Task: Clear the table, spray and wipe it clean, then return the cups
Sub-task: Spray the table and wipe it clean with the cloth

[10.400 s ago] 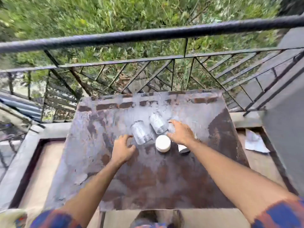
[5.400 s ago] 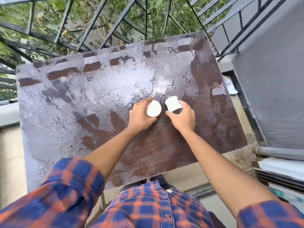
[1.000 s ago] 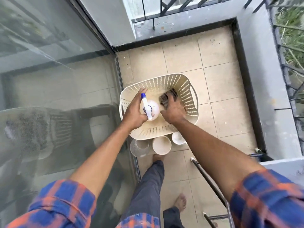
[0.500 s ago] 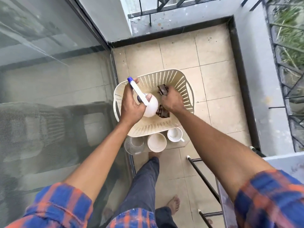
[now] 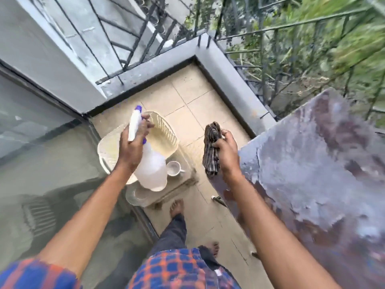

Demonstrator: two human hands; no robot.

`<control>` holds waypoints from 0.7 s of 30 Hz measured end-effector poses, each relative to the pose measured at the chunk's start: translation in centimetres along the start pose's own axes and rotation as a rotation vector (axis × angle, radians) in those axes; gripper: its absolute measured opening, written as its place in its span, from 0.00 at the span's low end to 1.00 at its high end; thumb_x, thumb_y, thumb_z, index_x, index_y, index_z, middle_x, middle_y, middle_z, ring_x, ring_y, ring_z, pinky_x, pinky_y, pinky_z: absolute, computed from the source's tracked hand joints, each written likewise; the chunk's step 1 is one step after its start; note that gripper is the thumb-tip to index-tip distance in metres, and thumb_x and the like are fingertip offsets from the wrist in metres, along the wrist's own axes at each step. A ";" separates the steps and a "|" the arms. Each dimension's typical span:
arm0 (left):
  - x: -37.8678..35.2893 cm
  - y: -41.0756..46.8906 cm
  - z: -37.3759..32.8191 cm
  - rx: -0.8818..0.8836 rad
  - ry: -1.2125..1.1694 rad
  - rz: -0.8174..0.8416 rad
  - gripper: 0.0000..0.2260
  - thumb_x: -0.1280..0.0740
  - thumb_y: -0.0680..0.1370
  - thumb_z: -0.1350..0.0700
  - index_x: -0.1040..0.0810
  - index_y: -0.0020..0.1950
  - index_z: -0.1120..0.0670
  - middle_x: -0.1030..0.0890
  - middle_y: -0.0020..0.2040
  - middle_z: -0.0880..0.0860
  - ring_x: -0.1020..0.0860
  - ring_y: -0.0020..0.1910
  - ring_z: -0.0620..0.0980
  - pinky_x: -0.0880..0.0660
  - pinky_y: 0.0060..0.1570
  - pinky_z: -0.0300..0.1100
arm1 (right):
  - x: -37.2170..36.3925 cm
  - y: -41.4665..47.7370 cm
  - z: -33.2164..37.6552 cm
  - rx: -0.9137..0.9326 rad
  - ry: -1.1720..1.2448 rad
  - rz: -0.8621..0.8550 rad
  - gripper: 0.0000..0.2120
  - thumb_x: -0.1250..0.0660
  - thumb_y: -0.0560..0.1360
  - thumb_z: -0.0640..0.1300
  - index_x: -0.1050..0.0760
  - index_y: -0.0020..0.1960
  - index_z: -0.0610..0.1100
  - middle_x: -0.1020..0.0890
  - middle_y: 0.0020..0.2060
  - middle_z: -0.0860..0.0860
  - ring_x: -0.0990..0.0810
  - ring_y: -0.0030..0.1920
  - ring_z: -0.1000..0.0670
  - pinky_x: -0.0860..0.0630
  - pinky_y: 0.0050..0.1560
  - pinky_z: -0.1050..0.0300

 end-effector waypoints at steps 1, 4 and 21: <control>-2.1 -1.1 -0.4 -0.003 0.006 0.068 0.11 0.37 0.80 0.45 0.18 0.55 0.47 0.15 0.44 0.42 0.19 0.51 0.50 0.24 0.57 0.50 | 3.3 -1.3 -0.3 0.005 0.041 -0.053 0.16 0.38 0.64 0.41 0.23 0.49 0.55 0.21 0.38 0.45 0.25 0.36 0.45 0.28 0.38 0.49; -8.0 -4.9 -0.4 0.060 0.054 0.286 0.12 0.36 0.79 0.42 0.14 0.48 0.43 0.14 0.43 0.46 0.17 0.47 0.52 0.22 0.55 0.55 | 12.9 -5.7 -1.6 0.041 0.059 -0.244 0.16 0.37 0.68 0.36 0.22 0.50 0.54 0.21 0.41 0.48 0.21 0.39 0.50 0.25 0.42 0.54; -22.4 -23.7 7.5 0.454 0.423 0.849 0.33 0.29 0.60 0.23 0.18 0.48 0.50 0.15 0.46 0.56 0.16 0.34 0.58 0.23 0.33 0.42 | 36.5 -27.3 -19.2 -0.001 -0.283 -0.883 0.21 0.38 0.71 0.44 0.22 0.63 0.48 0.28 0.59 0.47 0.22 0.55 0.44 0.28 0.59 0.54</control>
Point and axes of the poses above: each hand's wrist, its own y-axis towards the middle knuckle, its own x-axis out of the back of the hand, z = x × y, the point moved 10 cm from there along y, towards the middle knuckle
